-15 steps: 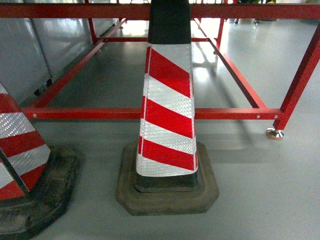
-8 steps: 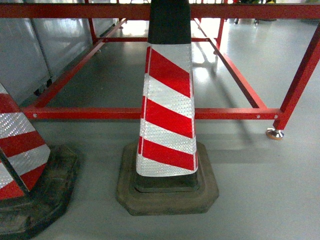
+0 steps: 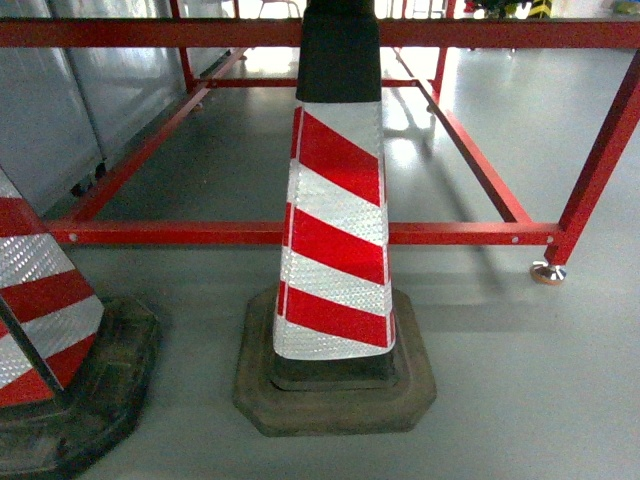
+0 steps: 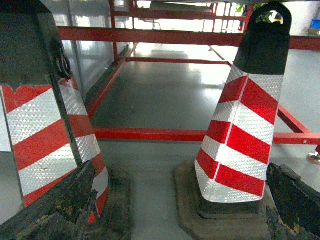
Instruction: Sort blue parts and orange caps into right shelf containers
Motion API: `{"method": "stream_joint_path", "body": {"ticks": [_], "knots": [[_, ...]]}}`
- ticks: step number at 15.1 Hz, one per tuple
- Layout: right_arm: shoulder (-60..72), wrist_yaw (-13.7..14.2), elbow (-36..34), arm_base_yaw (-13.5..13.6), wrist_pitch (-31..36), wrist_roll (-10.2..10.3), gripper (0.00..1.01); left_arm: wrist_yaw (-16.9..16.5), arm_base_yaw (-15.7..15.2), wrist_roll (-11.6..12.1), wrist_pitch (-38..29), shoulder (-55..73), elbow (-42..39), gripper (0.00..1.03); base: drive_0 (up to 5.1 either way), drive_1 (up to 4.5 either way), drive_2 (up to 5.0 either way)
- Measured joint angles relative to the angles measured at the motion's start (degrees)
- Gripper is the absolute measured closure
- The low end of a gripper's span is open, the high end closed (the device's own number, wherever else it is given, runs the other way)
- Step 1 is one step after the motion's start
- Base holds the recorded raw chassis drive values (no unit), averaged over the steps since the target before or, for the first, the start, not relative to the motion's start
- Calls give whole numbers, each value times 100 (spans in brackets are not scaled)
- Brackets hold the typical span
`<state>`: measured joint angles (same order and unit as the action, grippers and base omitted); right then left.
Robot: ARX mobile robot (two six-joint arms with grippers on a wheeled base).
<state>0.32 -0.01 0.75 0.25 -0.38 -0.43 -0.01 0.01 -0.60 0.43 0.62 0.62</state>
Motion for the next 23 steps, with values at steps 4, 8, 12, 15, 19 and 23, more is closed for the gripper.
{"method": "stream_joint_path", "body": {"ticks": [4, 8, 12, 15, 19, 23], "knots": [[0, -7, 0, 0, 9, 2, 3, 9, 0, 0, -11, 0, 0, 5, 0, 0, 0], [0, -2, 0, 0, 2, 31, 3, 11, 0, 0, -15, 0, 0, 5, 0, 0, 0], [0, 2, 0, 0, 9, 46, 3, 0, 0, 4, -17, 0, 0, 5, 0, 0, 0], [0, 2, 0, 0, 15, 44, 3, 4, 0, 0, -17, 0, 0, 5, 0, 0, 0], [0, 0, 0, 0, 7, 44, 3, 2, 0, 0, -15, 0, 0, 5, 0, 0, 0], [0, 0, 0, 0, 4, 50, 3, 0, 0, 4, -15, 0, 0, 5, 0, 0, 0]]}}
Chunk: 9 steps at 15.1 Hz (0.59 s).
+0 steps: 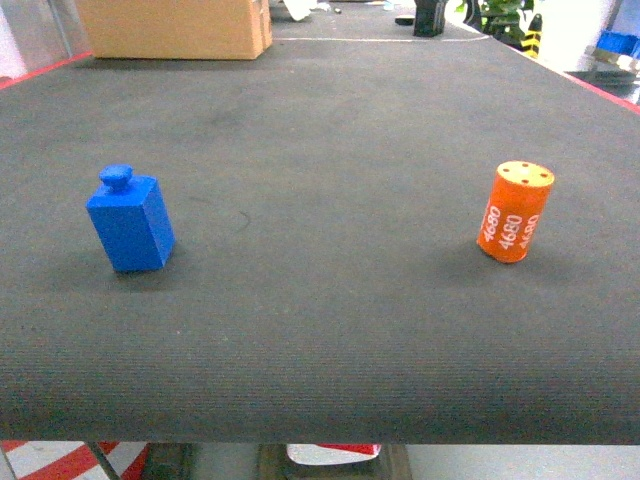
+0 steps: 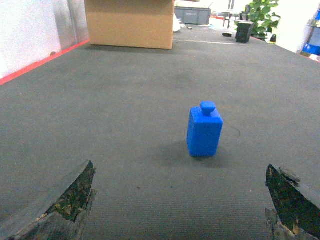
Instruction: Sort blue parts and orange caps into right shelf containers
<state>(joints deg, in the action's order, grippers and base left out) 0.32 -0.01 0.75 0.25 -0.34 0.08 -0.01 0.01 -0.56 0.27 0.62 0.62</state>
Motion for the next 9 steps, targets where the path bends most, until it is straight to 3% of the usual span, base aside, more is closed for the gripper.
{"method": "stream_joint_path", "body": {"ticks": [9], "knots": [[0, 0, 0, 0, 2, -7, 3, 2, 0, -2, -2, 0, 0, 5, 0, 0, 0]]}}
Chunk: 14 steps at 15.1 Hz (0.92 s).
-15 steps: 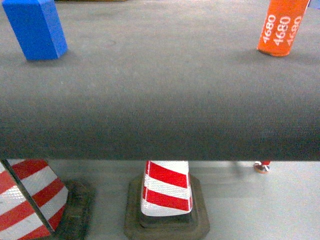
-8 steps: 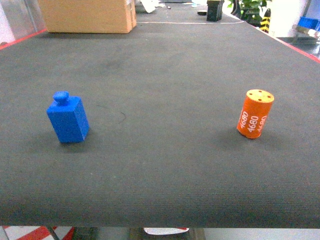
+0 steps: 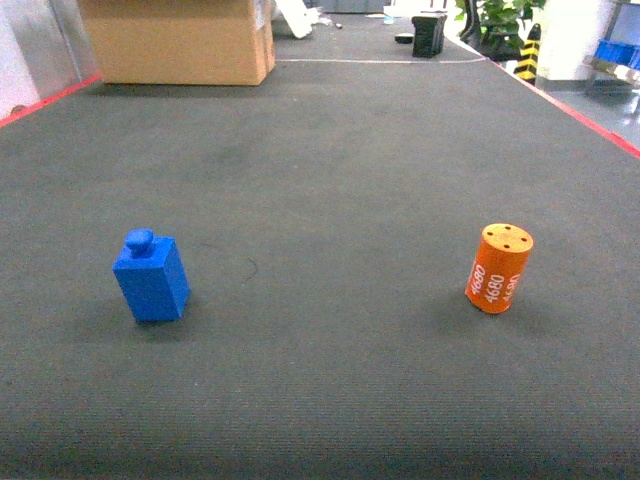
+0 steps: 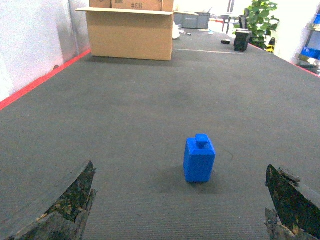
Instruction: Sort blue parts and orange caps into right shelf containers
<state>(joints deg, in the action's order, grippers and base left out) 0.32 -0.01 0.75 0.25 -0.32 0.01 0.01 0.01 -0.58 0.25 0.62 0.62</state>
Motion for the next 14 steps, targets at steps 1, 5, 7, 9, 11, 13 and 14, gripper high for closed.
{"method": "stream_joint_path", "body": {"ticks": [1, 5, 7, 9, 11, 13, 14], "knots": [[0, 0, 0, 0, 7, 0, 3, 0, 0, 0, 0, 0, 0, 5, 0, 0, 0], [0, 0, 0, 0, 4, 0, 3, 0, 0, 0, -2, 0, 0, 5, 0, 0, 0], [0, 0, 0, 0, 4, 0, 3, 0, 0, 0, -2, 0, 0, 5, 0, 0, 0], [0, 0, 0, 0, 4, 0, 3, 0, 0, 0, -2, 0, 0, 5, 0, 0, 0], [0, 0, 0, 0, 4, 0, 3, 0, 0, 0, -2, 0, 0, 5, 0, 0, 0], [0, 0, 0, 0, 4, 0, 3, 0, 0, 0, -2, 0, 0, 5, 0, 0, 0], [0, 0, 0, 0, 4, 0, 3, 0, 0, 0, -2, 0, 0, 5, 0, 0, 0]]}}
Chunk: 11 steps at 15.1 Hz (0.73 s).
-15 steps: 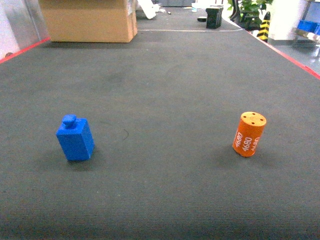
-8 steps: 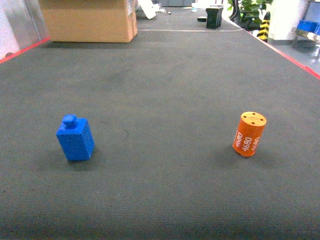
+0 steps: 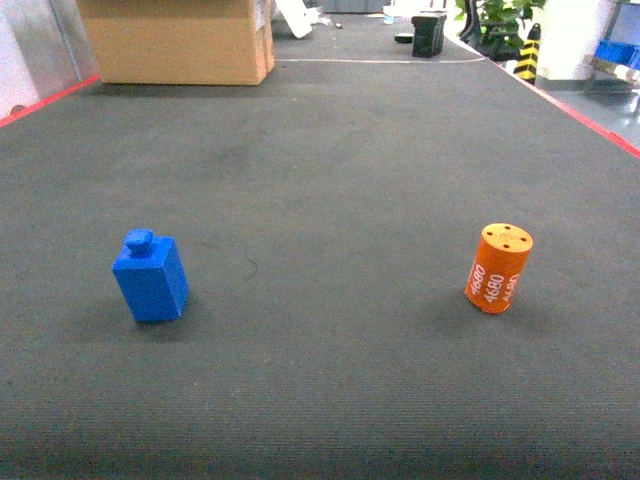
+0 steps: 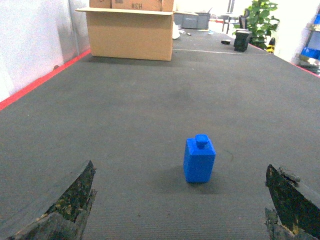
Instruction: Sort blue parts and orange caps into right shelf containers
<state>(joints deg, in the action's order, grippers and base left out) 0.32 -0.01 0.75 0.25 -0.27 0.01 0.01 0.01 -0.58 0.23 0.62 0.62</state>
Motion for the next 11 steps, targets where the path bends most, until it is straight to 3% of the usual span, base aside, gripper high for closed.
{"method": "stream_joint_path", "body": {"ticks": [11], "knots": [[0, 0, 0, 0, 0, 0, 3, 0, 0, 0, 0, 0, 0, 5, 0, 0, 0]]}}
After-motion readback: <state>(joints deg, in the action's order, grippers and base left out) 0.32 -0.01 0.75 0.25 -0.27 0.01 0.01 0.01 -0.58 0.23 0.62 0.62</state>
